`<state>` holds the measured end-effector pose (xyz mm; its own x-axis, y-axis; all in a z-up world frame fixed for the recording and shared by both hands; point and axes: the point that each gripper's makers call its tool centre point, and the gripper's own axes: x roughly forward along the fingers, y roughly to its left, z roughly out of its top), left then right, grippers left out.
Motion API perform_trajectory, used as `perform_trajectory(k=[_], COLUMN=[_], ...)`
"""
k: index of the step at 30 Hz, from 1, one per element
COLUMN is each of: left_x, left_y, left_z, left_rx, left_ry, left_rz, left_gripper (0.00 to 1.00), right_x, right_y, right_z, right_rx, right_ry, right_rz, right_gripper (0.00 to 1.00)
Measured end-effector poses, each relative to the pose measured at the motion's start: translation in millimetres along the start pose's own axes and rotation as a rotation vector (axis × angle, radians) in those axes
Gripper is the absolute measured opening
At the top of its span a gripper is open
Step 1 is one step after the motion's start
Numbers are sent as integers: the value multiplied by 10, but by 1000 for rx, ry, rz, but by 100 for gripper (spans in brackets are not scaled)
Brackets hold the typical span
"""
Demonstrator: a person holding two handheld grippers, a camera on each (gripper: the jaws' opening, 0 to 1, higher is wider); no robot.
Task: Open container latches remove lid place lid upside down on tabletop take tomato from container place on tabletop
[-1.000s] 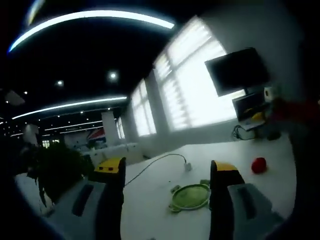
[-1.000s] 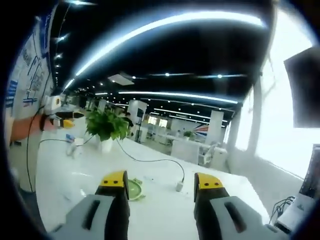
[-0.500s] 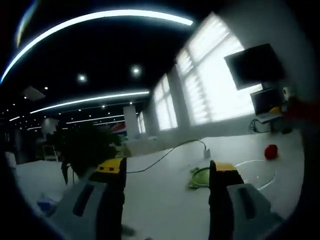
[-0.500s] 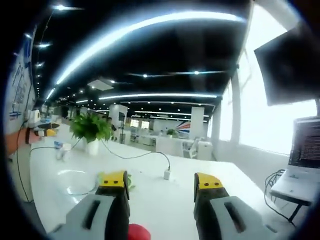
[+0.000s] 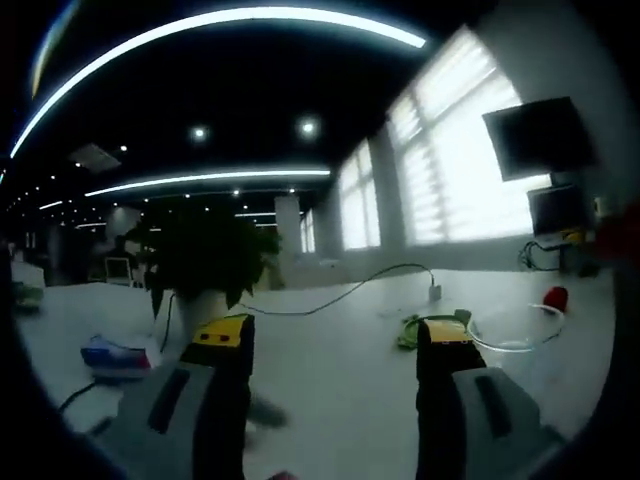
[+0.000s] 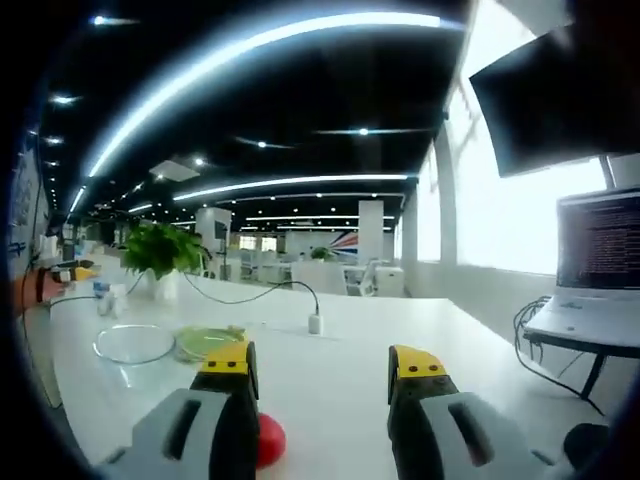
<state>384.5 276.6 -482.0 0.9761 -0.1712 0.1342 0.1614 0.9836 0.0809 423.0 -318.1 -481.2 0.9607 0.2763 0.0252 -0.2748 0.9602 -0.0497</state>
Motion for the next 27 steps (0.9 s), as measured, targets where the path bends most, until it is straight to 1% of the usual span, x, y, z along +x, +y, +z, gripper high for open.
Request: perform_trajectory(k=[3,7,10,15,22,27], left_x=[-16,-23,-14,22,23,-9], left_y=[28,41,39,19,-34,-30], left_z=[-11,65,88,70,66,-2], left_rx=[-1,0,-1,0,10,9], left_ry=[7,-10,-14,-3,6,27], left_rz=[7,15,17,11,-5,-1], left_gripper=[58,58,57,57,57,56], right_x=[-2,-4,-4,-11,-18,-27], right_y=[0,6,-5,-41,-12,-3], right_z=[-36,-47,-58,-72,-123,-158], right_rx=[13,25,28,42,17,13], right_ry=[5,4,4,1,39,53], right_rz=[-8,-11,-10,-14,16,25], right_gripper=[47,47,47,47,47,47])
